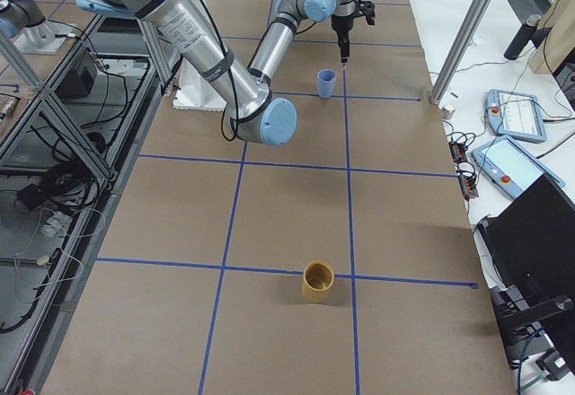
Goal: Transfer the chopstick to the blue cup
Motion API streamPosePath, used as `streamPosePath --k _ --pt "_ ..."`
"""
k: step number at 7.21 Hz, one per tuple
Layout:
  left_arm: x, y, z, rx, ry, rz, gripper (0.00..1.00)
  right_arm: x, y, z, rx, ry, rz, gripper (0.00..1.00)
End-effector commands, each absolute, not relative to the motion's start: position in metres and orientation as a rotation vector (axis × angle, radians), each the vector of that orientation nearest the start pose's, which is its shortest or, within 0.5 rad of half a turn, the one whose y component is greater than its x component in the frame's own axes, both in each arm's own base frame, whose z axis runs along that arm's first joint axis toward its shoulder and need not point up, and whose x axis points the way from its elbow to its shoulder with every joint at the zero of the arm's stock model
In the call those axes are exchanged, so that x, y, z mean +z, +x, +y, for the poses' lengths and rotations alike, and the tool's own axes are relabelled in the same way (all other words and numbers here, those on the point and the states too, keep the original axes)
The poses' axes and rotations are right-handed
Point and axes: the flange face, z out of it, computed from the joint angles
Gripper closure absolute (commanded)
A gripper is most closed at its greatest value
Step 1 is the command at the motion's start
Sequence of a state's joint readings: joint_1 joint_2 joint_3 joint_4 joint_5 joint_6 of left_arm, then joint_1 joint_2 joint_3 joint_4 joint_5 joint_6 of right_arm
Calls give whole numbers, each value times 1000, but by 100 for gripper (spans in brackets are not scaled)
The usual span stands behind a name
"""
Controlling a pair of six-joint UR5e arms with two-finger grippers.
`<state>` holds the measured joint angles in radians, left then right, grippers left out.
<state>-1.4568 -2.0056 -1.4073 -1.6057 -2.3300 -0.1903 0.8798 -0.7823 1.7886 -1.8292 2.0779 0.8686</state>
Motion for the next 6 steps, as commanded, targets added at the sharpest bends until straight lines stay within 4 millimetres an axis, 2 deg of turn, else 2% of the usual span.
streamPosePath --k 1,2,3,4,5,6 --pt "485 4 -661 45 199 793 1 238 -192 -584 -8 161 -835 0" --pt "506 3 -642 55 222 792 1 304 -136 -582 -30 126 -826 0" --pt "520 1 -633 48 213 790 1 375 -78 -573 1 63 -853 0" --pt "540 -1 -621 37 189 780 1 435 -31 -552 -26 58 -830 0" --pt "568 -4 -600 37 190 779 1 473 -15 -540 5 16 -803 0" --pt "602 -6 -572 38 192 777 1 501 -5 -536 51 -34 -786 0"
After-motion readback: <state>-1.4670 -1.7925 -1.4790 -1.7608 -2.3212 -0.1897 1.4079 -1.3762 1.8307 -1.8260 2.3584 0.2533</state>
